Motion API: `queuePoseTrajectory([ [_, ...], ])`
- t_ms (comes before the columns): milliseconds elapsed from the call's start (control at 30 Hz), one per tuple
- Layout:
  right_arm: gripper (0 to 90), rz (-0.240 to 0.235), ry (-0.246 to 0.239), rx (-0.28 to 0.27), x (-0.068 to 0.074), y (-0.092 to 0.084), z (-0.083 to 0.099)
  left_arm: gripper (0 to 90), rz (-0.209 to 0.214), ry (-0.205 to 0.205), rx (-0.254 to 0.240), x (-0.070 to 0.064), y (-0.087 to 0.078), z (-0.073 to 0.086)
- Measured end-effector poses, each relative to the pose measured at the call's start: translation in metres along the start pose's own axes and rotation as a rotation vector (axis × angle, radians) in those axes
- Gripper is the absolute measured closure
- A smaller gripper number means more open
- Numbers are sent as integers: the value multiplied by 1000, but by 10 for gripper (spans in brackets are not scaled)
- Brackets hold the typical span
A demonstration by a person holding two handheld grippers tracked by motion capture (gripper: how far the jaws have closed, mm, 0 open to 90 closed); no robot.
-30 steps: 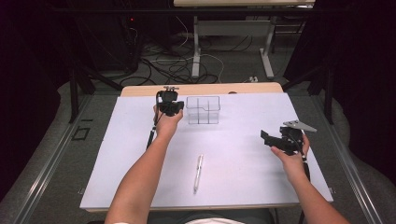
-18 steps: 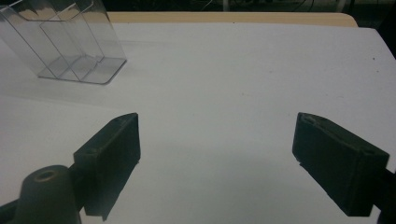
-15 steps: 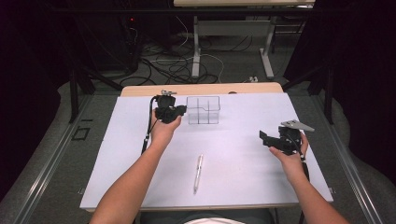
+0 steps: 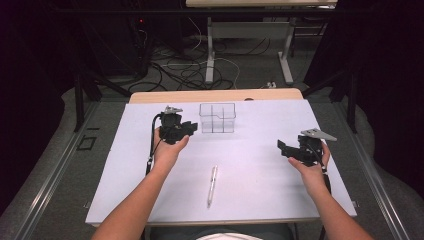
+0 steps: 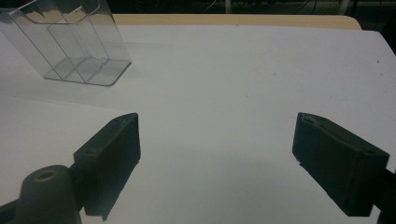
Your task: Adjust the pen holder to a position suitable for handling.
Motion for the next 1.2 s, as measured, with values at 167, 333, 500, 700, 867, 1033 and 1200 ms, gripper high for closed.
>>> queuePoseTrajectory([
  [167, 147, -11, -17, 1, 2, 0, 0, 531, -8, 7, -35, 0, -6, 9],
  [333, 147, -22, -23, 4, 4, 1, 1, 445, -11, -21, -41, 0, -13, 18],
  [500, 147, -28, -20, 0, 7, 0, 0, 388, 6, -40, -35, 1, -20, 26],
  [700, 147, -40, -34, 2, 12, -1, 1, 308, 2, -92, 50, 3, -20, 46],
  [867, 147, -54, -35, 7, 13, 1, 2, 261, 1, -107, 106, -2, -20, 59],
  [1033, 147, -70, -49, 8, 15, 2, 2, 216, 5, -106, 134, -10, -20, 66],
  [1200, 147, -73, -53, 0, 15, 1, 2, 210, 25, -122, 148, -13, -23, 70],
])
Point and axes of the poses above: each handheld gripper's, and its own axes: y roughly forward along the jaws, z roughly out of its underside, x roughly to its left, the point moved 3 cm from there along y, roughly forward along the jaws, and after that the axes turned 10 degrees about z, right-handed, at the moved point
